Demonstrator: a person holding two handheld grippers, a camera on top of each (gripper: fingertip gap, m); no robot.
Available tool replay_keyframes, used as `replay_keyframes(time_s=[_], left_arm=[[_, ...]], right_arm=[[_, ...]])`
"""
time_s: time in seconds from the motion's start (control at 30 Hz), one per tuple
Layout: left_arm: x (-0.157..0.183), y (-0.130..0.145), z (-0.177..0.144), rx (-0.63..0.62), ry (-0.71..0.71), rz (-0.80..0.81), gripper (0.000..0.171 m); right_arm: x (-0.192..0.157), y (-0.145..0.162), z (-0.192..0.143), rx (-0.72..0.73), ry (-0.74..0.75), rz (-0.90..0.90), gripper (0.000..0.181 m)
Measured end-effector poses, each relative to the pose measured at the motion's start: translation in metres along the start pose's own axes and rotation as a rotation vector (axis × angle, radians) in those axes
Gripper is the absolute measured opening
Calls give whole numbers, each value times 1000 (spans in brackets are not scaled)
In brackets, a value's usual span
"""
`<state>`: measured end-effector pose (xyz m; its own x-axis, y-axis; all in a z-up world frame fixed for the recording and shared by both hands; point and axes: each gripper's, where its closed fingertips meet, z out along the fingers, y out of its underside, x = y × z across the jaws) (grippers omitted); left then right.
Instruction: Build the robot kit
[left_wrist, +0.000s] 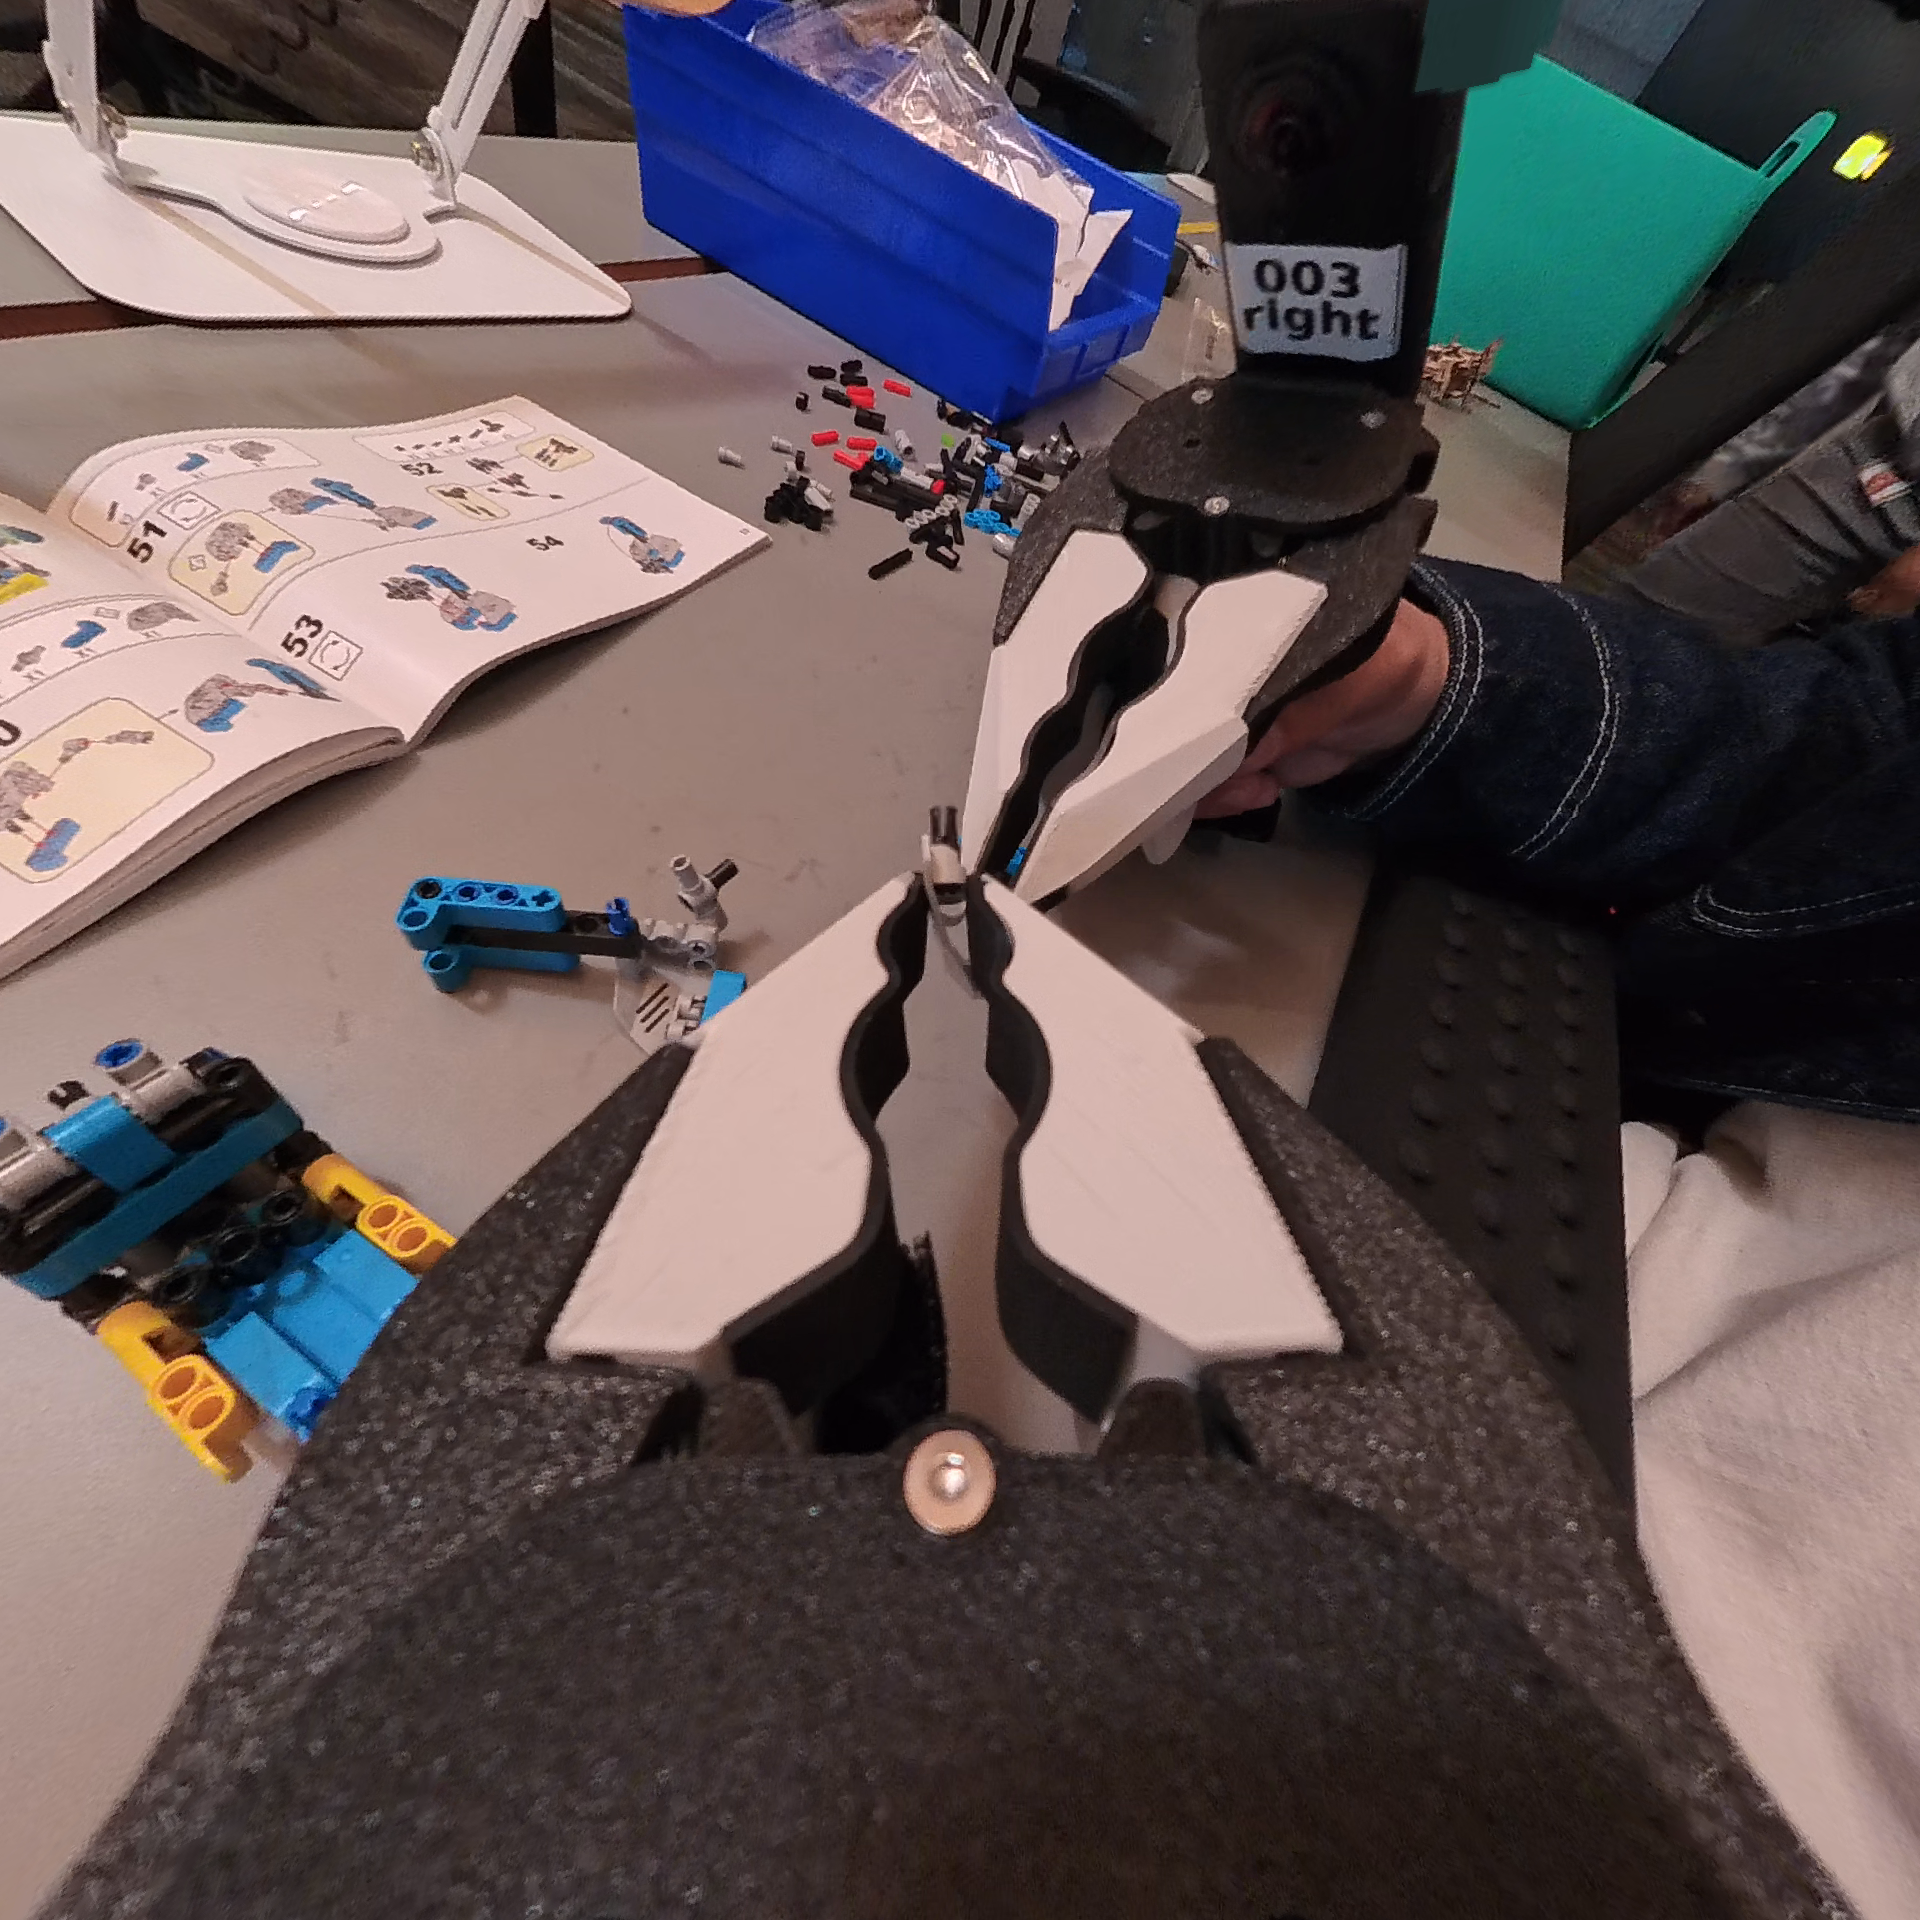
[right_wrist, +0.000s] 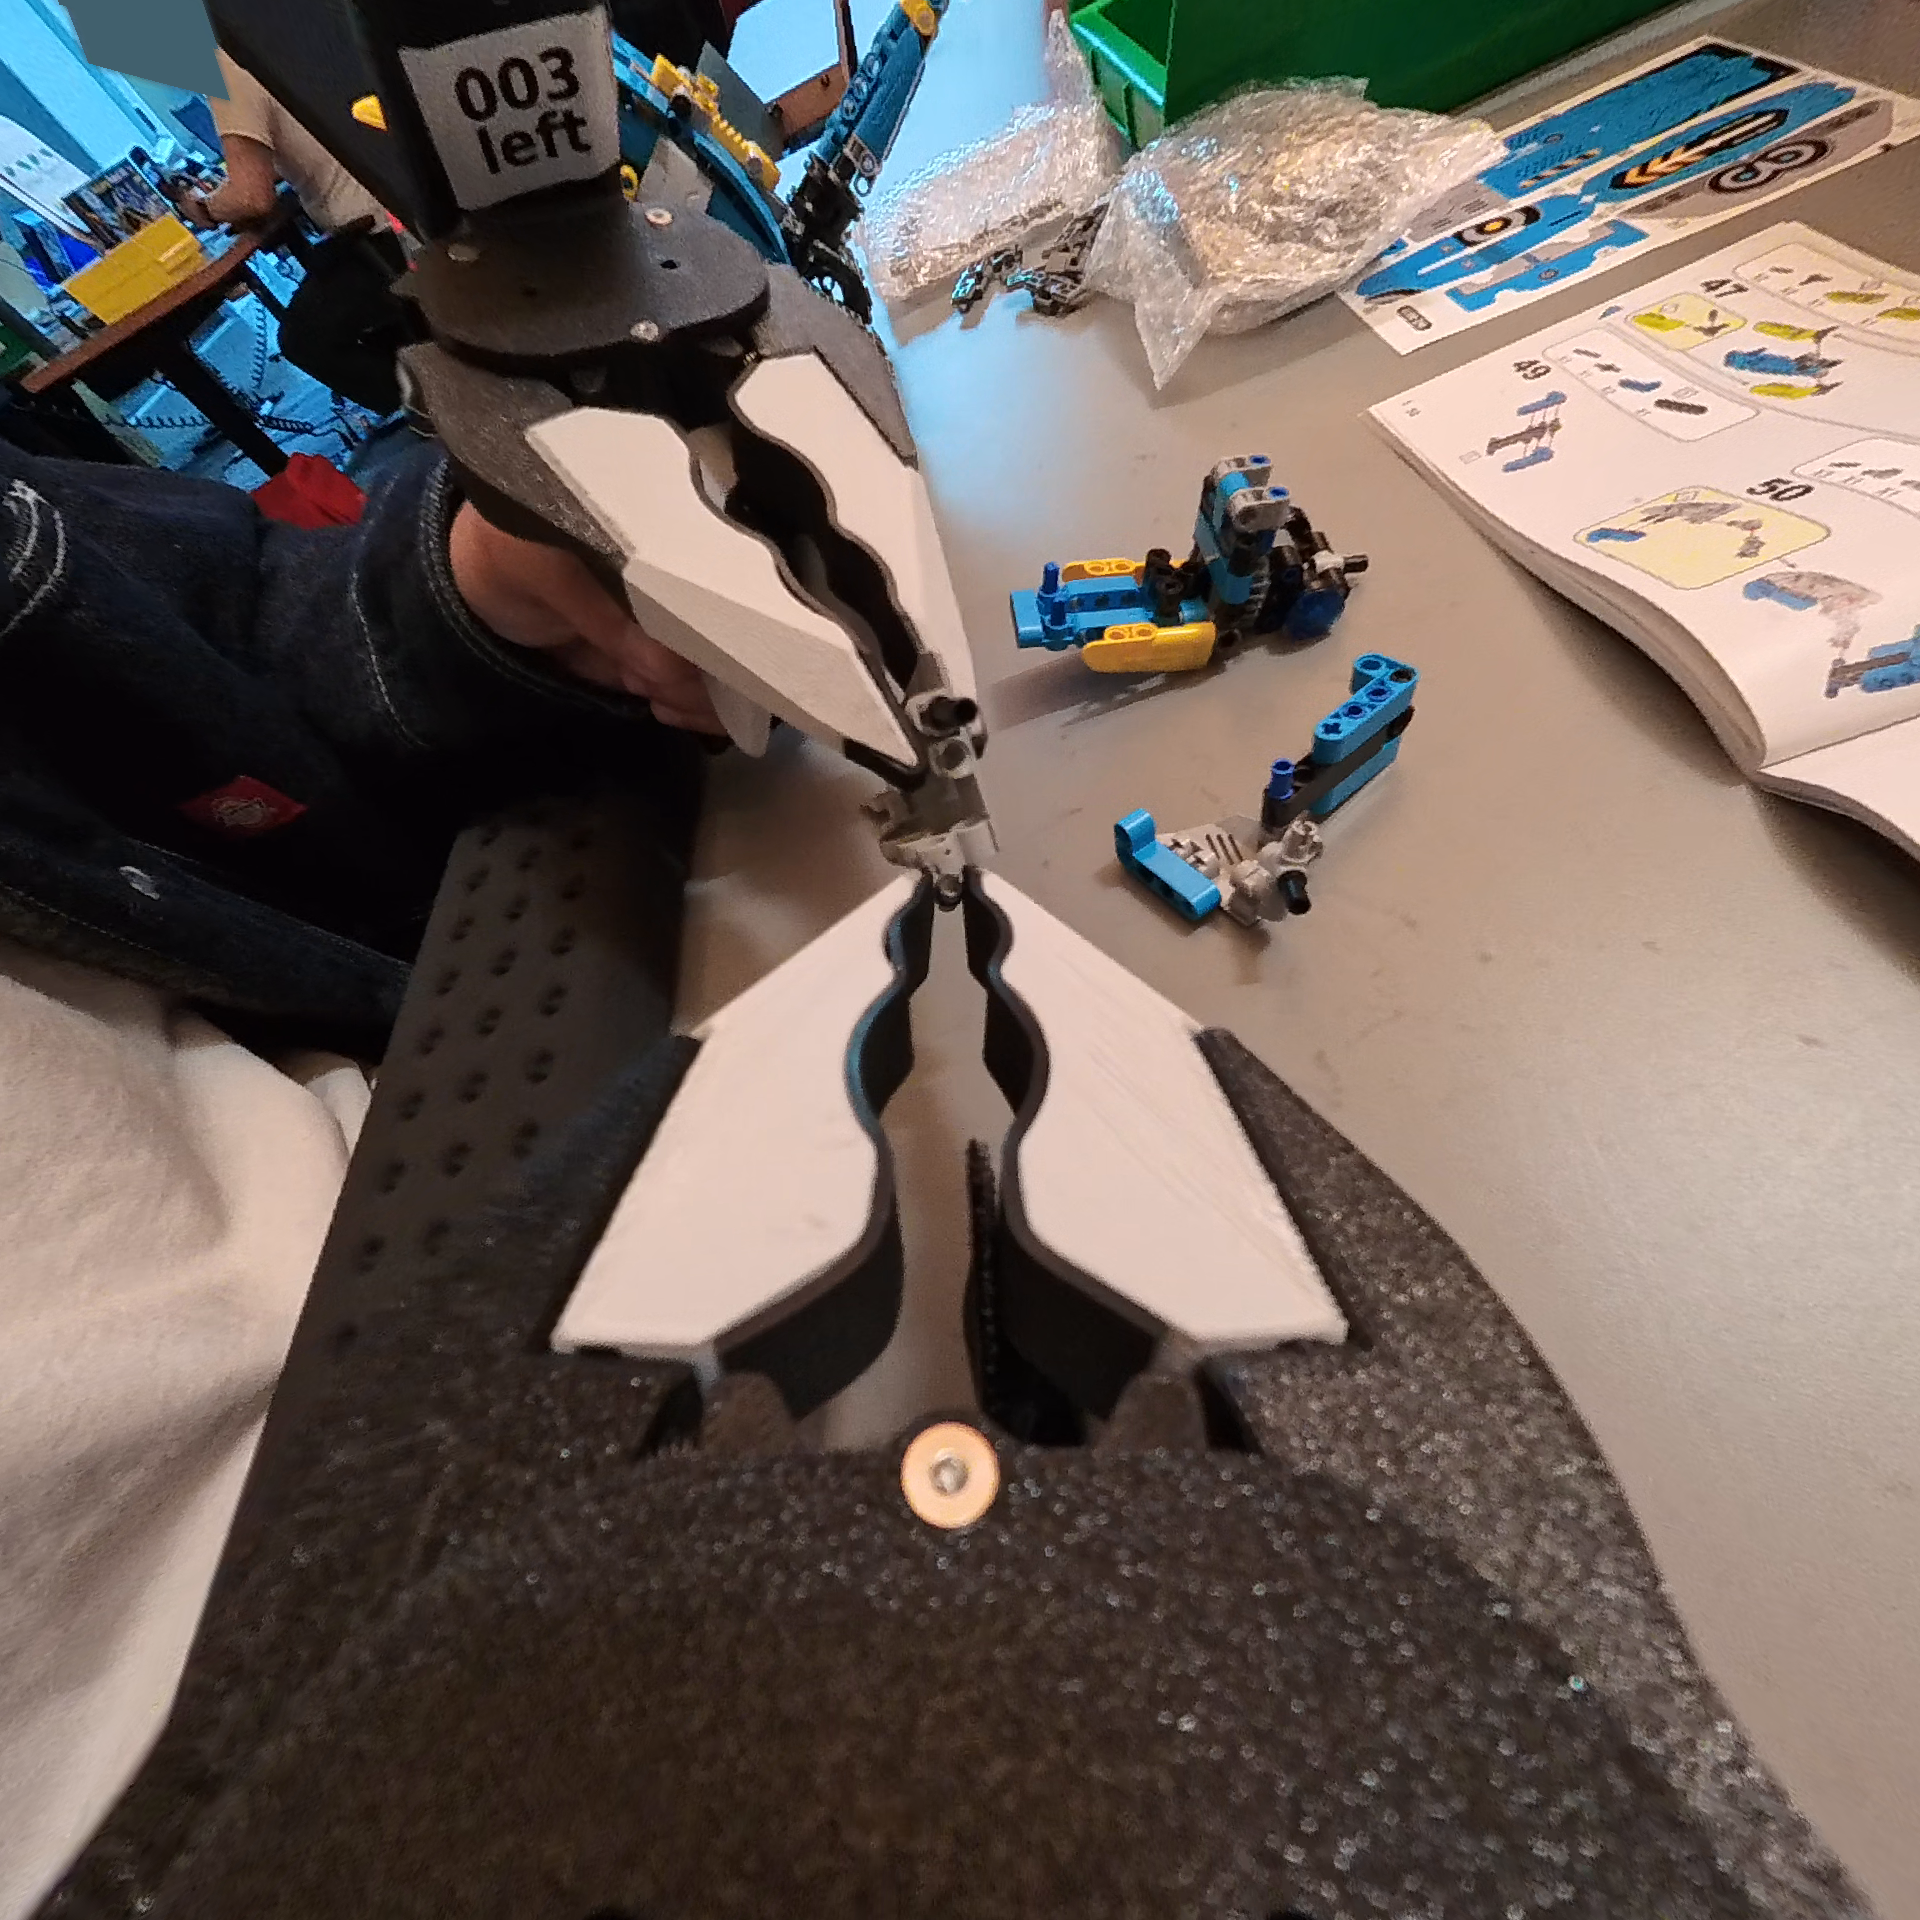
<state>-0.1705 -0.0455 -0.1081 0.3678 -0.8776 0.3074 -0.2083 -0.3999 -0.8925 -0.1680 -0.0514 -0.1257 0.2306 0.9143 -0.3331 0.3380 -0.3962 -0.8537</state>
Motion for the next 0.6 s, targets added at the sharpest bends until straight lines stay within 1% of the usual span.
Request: replay_keyframes(time_s=[0.07,0.13,0.2,0.27,0.3,0.33,0.4,0.47,0.53,0.6], left_arm=[[-2,0,-1,2,-10,-2,7],[-6,-1,-3,6,-31,-4,7],[-10,1,-3,0,-36,-23,7],[-11,2,-3,-3,-34,-39,7],[-11,2,-3,-3,-33,-39,7],[-10,1,-2,-3,-34,-36,7],[-9,3,-2,-10,-32,-29,7],[-9,4,-1,-16,-33,-21,7],[-8,5,0,-24,-28,-19,7],[-6,5,1,-22,-8,-35,7]], right_arm=[[1,0,-1,-5,14,-12,5],[11,2,-5,-35,79,-46,5],[33,10,-20,-111,219,-113,5],[65,20,-47,-229,413,-204,5],[76,27,-61,-289,476,-222,5],[82,36,-72,-348,504,-217,5],[88,50,-88,-416,516,-193,5],[90,60,-97,-424,507,-167,5],[89,59,-99,-373,489,-149,5],[81,44,-94,-275,456,-145,5]])
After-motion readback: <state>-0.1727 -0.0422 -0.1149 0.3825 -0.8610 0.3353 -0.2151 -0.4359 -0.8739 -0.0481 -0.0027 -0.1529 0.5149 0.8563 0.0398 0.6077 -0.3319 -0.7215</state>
